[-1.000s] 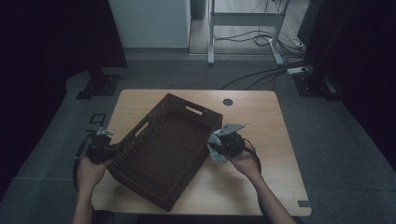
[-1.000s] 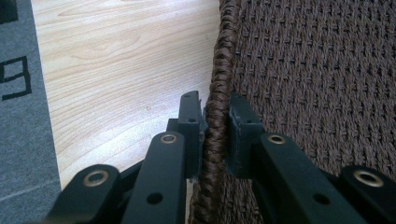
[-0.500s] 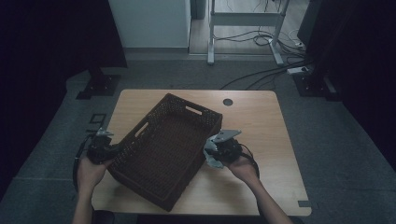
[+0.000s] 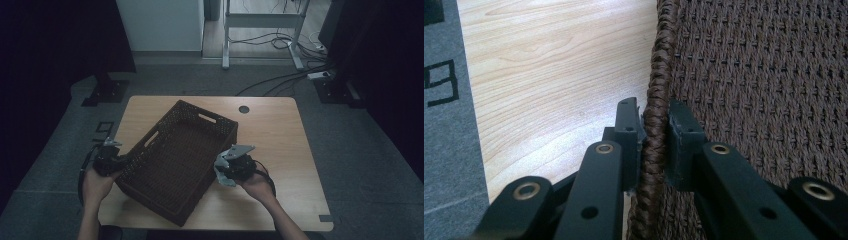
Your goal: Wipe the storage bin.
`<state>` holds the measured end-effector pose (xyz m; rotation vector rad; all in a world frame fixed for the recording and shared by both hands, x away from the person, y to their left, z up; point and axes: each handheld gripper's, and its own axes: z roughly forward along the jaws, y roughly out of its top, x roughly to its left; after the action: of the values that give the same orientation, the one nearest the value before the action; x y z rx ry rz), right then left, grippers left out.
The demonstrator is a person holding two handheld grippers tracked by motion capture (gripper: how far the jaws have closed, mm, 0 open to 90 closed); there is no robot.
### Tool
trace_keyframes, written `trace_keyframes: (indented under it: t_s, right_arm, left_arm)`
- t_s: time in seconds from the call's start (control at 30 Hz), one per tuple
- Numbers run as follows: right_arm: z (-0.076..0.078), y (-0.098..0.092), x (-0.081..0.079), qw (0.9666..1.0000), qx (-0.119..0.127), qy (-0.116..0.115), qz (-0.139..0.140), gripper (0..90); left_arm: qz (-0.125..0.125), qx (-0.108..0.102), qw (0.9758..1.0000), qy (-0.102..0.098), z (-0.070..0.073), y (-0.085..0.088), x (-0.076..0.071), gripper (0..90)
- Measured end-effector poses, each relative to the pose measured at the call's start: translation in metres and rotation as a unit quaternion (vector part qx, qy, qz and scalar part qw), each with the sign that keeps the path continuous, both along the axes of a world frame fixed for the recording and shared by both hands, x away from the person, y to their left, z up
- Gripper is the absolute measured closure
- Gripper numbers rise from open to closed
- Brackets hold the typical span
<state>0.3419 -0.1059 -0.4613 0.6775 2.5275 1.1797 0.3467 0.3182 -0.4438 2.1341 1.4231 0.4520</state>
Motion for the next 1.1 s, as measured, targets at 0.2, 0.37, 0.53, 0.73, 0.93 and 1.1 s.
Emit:
trace_keyframes:
  t_s: [0.2, 0.37, 0.53, 0.73, 0.93, 1.1]
  right_arm:
    - [0.001, 0.008, -0.014, 0.9999, -0.002, -0.002, 0.015, 69.5]
    - [0.001, 0.012, -0.023, 0.9995, 0.001, 0.001, 0.030, 69.5]
    - [0.000, 0.019, -0.032, 0.9993, -0.005, -0.002, 0.038, 69.2]
    - [-0.001, 0.022, -0.038, 0.9987, 0.002, 0.004, 0.051, 69.4]
    - [-0.002, 0.030, -0.052, 0.9977, -0.001, 0.002, 0.068, 69.4]
    - [-0.002, 0.036, -0.061, 0.9967, -0.005, -0.001, 0.080, 69.1]
  left_arm:
    - [0.001, 0.001, 1.0000, 0.001, 0.000, 0.000, 0.000, 78.0]
    - [0.001, 0.003, 1.0000, 0.002, 0.000, -0.001, -0.001, 78.0]
    - [0.002, 0.003, 1.0000, 0.002, 0.000, -0.001, -0.001, 78.0]
    - [0.003, 0.006, 1.0000, 0.003, 0.000, -0.002, -0.001, 77.9]
    - [0.004, 0.009, 0.9999, 0.003, 0.000, -0.003, -0.002, 77.9]
    - [0.004, 0.008, 1.0000, 0.004, 0.000, -0.003, -0.002, 77.9]
